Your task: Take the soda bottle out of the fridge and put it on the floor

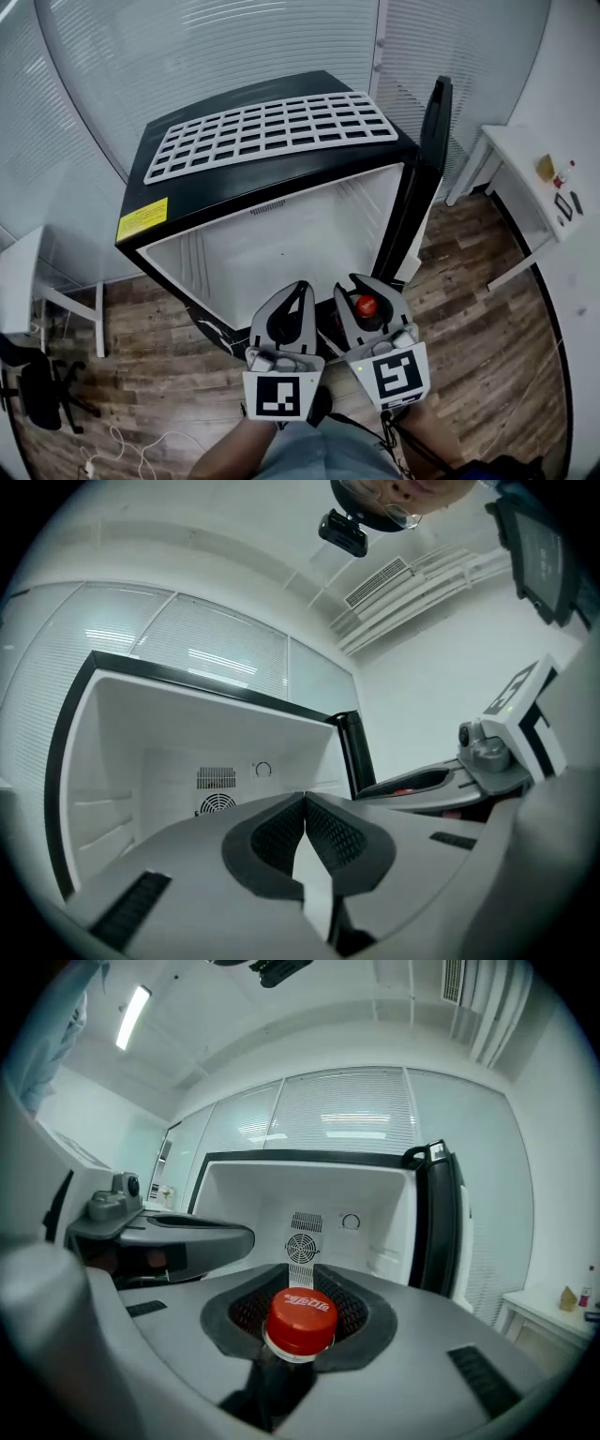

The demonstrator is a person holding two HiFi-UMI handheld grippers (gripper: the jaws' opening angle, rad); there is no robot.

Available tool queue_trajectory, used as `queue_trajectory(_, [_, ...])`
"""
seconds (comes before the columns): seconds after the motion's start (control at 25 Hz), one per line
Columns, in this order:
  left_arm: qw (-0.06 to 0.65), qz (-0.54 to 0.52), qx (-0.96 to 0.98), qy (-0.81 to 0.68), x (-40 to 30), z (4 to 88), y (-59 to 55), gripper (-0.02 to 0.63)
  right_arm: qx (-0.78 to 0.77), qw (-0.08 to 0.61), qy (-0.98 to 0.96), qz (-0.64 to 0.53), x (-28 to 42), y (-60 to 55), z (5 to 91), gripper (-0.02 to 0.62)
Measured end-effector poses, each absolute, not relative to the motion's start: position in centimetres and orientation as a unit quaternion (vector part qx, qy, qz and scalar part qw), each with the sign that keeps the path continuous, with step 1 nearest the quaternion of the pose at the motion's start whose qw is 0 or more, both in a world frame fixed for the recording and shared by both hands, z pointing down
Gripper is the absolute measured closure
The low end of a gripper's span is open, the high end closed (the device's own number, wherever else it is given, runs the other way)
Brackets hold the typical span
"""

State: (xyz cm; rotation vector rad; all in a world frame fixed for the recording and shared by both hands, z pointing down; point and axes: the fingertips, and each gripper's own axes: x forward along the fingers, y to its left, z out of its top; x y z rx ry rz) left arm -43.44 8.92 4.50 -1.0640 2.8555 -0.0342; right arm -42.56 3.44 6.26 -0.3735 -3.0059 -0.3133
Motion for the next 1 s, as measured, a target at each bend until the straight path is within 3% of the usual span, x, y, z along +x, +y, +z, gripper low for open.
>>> queue_trajectory(1.0, [0.048, 0.023, -0.644, 0.763, -32.7, 3.7, -5.4, 0.589, 0.244, 0.063, -0.964, -0.083, -26.9, -9.5, 5.0, 0.500])
